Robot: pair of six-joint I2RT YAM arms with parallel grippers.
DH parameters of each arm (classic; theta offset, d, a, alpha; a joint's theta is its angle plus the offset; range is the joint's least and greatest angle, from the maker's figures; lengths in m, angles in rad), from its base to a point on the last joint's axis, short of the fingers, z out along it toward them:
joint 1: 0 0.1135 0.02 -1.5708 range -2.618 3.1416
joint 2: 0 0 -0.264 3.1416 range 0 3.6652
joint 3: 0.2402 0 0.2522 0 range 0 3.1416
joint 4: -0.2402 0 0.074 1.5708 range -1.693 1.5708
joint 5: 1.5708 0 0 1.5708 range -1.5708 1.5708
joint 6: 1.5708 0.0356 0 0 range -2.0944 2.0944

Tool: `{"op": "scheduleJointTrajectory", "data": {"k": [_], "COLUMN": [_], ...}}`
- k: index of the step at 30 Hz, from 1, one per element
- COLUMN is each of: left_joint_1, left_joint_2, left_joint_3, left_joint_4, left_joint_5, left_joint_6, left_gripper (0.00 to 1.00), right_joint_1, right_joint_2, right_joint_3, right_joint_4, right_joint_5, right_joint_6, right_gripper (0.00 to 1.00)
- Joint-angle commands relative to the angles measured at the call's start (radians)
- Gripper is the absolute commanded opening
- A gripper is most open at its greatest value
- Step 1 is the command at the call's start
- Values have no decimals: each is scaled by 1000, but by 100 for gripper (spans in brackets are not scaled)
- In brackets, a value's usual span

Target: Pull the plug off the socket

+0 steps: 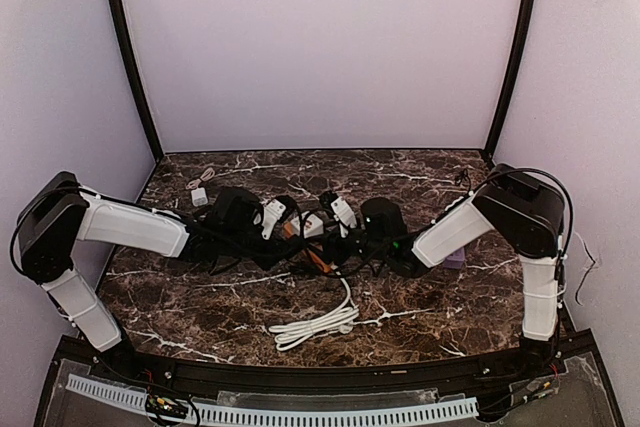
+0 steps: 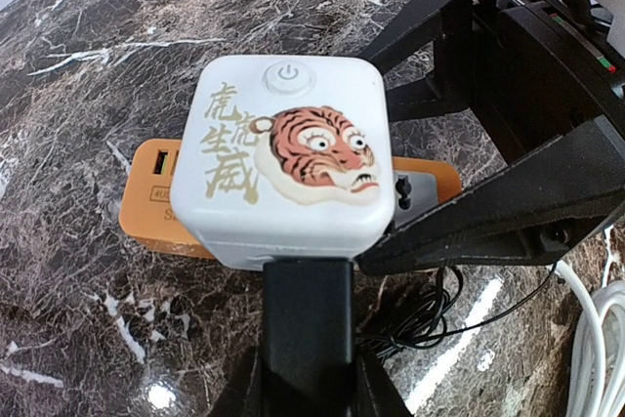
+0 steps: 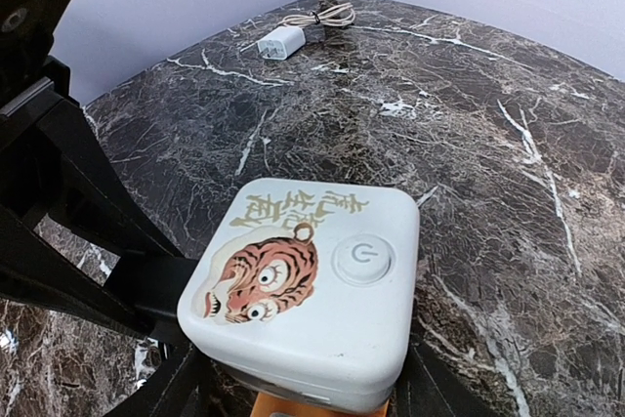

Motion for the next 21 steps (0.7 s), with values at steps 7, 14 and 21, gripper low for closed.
{"op": "scheduleJointTrajectory", "data": {"k": [7,14,21], "left_joint_1": [-10,-13,-13], "left_joint_2": [-43,-42,-19], "left_joint_3": [-54,-65,-38], "left_joint_4": [-161,-156,-135], "left_joint_5": [-37,-37,-32], "left_joint_6": [-43,-45,-37], "left_gripper": [1,1,1], "right_joint_1": [-28,-33,-32], "right_joint_2": [-3,2,-27], "right_joint_3": [-31,-30,-68], "right_joint_4": [-33,-29,42], "right_joint_5": [169,168,37], "right_joint_6": [33,33,32], "right_gripper": [37,37,77]}}
